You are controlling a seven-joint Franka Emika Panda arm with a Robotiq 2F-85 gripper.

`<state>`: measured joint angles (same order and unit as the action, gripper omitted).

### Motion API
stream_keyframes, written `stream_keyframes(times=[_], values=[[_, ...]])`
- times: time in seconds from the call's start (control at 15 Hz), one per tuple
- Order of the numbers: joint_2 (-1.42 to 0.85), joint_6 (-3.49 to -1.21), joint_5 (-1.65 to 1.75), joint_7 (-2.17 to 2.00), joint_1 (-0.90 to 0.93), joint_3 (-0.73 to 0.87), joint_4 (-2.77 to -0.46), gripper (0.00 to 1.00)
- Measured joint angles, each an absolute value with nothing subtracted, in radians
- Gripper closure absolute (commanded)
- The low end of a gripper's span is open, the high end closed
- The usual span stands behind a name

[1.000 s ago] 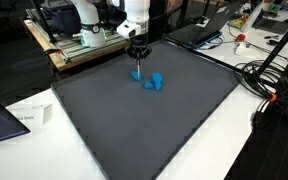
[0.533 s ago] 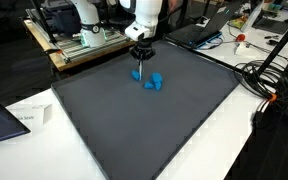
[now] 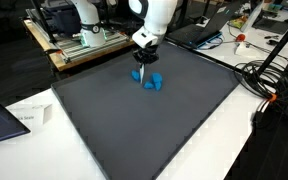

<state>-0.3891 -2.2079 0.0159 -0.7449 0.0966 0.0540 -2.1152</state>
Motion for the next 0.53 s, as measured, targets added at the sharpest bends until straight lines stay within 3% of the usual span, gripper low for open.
stream_keyframes(times=[0.53], values=[[-0.466,-2.102,0.018,-0.739,0.067,0.126,-1.987,0.99]])
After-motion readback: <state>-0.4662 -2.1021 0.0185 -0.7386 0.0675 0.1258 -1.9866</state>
